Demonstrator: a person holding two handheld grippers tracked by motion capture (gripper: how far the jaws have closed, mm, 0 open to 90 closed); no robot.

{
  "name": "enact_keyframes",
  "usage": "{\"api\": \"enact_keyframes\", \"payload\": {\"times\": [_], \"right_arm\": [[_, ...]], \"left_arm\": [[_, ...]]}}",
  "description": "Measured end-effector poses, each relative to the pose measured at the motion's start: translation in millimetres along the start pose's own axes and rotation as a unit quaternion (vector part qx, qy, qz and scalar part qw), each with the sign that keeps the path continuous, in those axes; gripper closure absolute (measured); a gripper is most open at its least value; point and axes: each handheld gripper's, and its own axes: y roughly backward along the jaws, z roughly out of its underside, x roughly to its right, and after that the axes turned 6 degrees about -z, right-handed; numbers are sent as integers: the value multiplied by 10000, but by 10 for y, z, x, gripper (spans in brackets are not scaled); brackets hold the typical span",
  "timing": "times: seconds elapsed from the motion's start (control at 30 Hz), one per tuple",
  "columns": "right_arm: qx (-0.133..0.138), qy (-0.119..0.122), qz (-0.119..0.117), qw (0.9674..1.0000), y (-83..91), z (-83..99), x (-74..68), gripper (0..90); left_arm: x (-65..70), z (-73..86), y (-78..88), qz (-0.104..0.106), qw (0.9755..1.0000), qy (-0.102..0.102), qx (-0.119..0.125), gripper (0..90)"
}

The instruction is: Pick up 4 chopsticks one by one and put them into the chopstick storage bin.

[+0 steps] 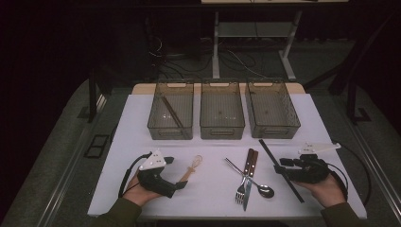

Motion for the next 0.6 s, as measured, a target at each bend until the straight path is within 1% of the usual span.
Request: {"api": "enact_keyframes", "payload": {"times": [0.03, 0.13, 0.23, 0.3, 0.4, 0.47, 0.53, 0.6], "right_arm": [[-76, -69, 46, 9999, 17, 50, 18, 580], [-225, -151, 162, 9995, 42, 148, 51, 598], [-389, -177, 244, 9988, 53, 217, 72, 646], [-507, -201, 286, 9981, 37, 230, 87, 682], [-567, -201, 323, 9977, -1, 224, 96, 692], [-644, -138, 367, 9972, -41, 224, 100, 693], [-744, -144, 400, 9963, -68, 230, 93, 693], [-793, -96, 429, 9959, -84, 237, 103, 698]], "left_arm": [[-2, 2, -2, -9, 10000, 21, 6, 14], [-17, 2, 3, -24, 10000, 54, 13, 14], [-13, 2, 0, -33, 10000, 66, 12, 14], [-10, 2, -1, -31, 10000, 66, 11, 14], [-7, 2, -1, -30, 10000, 42, -9, 15], [-5, 0, -4, -23, 10000, 25, -19, 15], [-4, 0, -4, -20, 10000, 26, -27, 15], [-6, 0, -3, -18, 10000, 27, -27, 15]]}}
